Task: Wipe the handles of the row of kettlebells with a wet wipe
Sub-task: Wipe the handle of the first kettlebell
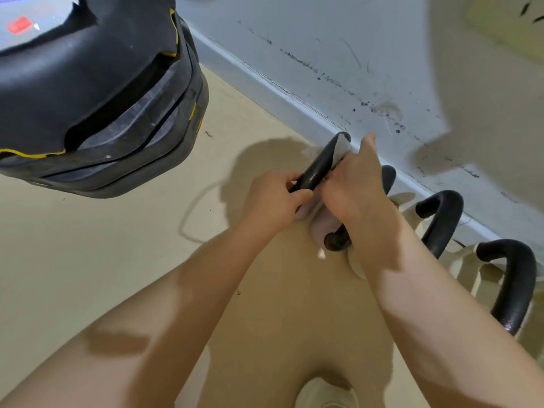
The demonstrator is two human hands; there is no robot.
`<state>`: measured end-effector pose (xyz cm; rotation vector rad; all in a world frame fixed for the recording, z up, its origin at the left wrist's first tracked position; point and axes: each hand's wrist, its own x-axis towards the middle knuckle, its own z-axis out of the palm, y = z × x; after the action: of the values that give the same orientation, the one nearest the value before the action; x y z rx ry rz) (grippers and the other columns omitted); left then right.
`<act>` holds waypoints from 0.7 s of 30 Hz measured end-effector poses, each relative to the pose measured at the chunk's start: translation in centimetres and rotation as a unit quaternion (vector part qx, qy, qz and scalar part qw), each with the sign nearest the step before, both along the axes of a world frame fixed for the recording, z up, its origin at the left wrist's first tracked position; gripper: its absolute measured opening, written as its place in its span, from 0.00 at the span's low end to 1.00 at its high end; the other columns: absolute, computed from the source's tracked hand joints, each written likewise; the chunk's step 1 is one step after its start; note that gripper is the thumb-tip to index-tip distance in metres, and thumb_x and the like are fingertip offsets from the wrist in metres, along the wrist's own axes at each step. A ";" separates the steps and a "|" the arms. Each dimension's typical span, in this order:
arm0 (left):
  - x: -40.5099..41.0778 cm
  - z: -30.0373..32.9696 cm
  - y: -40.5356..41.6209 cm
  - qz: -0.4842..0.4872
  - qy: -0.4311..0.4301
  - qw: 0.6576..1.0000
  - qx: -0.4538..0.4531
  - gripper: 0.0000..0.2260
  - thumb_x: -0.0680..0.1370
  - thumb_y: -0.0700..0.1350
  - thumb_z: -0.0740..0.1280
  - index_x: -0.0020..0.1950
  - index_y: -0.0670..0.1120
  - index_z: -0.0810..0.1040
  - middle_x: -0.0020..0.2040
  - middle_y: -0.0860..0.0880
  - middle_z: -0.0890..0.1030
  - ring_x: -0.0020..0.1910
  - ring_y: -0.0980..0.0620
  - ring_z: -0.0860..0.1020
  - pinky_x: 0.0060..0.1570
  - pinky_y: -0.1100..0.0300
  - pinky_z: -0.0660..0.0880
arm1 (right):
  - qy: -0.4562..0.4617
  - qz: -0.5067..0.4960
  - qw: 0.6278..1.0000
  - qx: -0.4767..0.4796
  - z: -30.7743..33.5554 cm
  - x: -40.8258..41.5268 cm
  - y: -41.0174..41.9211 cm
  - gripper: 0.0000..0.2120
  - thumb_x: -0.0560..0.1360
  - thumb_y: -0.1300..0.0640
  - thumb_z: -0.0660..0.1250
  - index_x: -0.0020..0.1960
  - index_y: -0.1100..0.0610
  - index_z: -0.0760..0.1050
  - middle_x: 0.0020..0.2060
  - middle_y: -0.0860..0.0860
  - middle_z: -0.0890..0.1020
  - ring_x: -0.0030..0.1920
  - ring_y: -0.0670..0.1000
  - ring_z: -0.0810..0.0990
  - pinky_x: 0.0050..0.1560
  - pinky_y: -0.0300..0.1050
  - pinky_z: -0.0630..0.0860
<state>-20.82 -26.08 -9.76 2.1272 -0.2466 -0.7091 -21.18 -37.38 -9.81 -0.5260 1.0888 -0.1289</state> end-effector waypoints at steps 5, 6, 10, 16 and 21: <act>0.2 0.0 0.2 0.008 0.030 0.999 -0.006 0.13 0.72 0.44 0.68 0.56 0.51 0.80 0.44 0.48 0.83 0.43 0.49 0.80 0.42 0.60 0.75 | -0.004 0.071 0.989 -0.133 0.7 -2.3 1.8 0.26 0.80 0.43 0.52 0.72 0.58 0.63 0.71 0.55 0.68 0.65 0.56 0.73 0.59 0.49 0.70; 0.2 0.0 0.2 0.012 0.032 0.999 -0.009 0.13 0.72 0.44 0.68 0.57 0.51 0.80 0.43 0.49 0.82 0.41 0.51 0.79 0.39 0.64 0.73 | 0.005 0.068 0.988 -0.141 0.6 -2.3 1.4 0.25 0.81 0.44 0.50 0.71 0.58 0.65 0.70 0.56 0.69 0.65 0.58 0.73 0.61 0.49 0.69; 0.1 0.1 0.4 -0.005 0.034 0.999 -0.018 0.14 0.73 0.45 0.68 0.58 0.52 0.79 0.44 0.49 0.83 0.43 0.52 0.80 0.39 0.69 0.72 | 0.002 0.013 0.993 -0.121 0.6 -2.7 3.1 0.11 0.75 0.38 0.60 0.50 0.44 0.70 0.49 0.42 0.83 0.43 0.42 0.82 0.44 0.36 0.78; 1.3 0.6 2.1 -0.019 0.134 0.989 -0.067 0.24 0.79 0.50 0.58 0.74 0.52 0.56 0.53 0.48 0.78 0.51 0.52 0.77 0.46 0.61 0.74 | 0.018 0.204 0.922 -0.329 -4.0 -6.7 8.7 0.29 0.74 0.35 0.56 0.73 0.42 0.57 0.72 0.48 0.64 0.70 0.47 0.66 0.72 0.45 0.61; 1.4 1.4 2.8 -0.004 0.200 0.973 -0.112 0.21 0.80 0.58 0.46 0.69 0.51 0.64 0.50 0.54 0.81 0.51 0.60 0.77 0.56 0.59 0.71 | -0.004 0.345 0.851 -0.396 -4.5 -8.5 10.9 0.36 0.80 0.49 0.56 0.75 0.56 0.35 0.74 0.52 0.50 0.72 0.43 0.48 0.68 0.33 0.44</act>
<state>-19.39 -23.25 -8.38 1.7280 -0.1089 -1.0432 -29.65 -26.48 -14.33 -1.6334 0.7401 0.0649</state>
